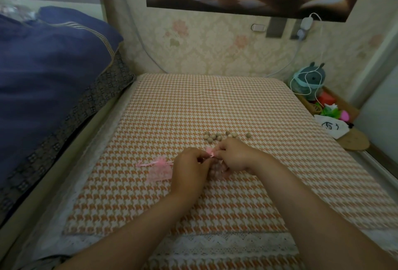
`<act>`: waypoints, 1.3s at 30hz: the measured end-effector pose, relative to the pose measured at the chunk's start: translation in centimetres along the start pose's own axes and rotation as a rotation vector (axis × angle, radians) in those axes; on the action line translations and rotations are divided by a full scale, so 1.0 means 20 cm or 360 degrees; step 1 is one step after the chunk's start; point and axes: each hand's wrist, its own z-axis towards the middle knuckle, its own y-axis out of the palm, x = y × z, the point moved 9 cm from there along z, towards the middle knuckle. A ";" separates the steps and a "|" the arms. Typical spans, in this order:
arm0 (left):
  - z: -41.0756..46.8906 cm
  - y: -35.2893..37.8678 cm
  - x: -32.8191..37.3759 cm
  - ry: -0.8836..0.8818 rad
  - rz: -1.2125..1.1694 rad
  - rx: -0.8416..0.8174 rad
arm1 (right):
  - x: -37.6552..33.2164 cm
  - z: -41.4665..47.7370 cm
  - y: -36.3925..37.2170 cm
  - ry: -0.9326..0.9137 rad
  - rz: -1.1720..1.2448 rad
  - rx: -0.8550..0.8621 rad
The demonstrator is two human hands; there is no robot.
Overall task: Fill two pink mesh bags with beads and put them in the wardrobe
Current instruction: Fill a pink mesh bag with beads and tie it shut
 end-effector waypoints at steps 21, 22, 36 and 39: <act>0.00 -0.02 -0.18 -0.0564 -0.0187 0.0008 | 0.11 0.08 -0.09 -0.0127 -0.0061 0.0282; -0.01 -0.02 -0.19 -0.0586 -0.0198 0.0021 | 0.11 0.08 -0.08 -0.0126 -0.0065 0.0279; -0.01 0.00 -0.22 -0.0709 -0.0270 -0.0054 | 0.12 0.06 -0.06 -0.0087 -0.0203 0.0285; 0.00 0.05 -0.19 -0.0659 -0.0226 -0.0356 | 0.11 0.02 -0.01 0.0013 -0.0241 0.0076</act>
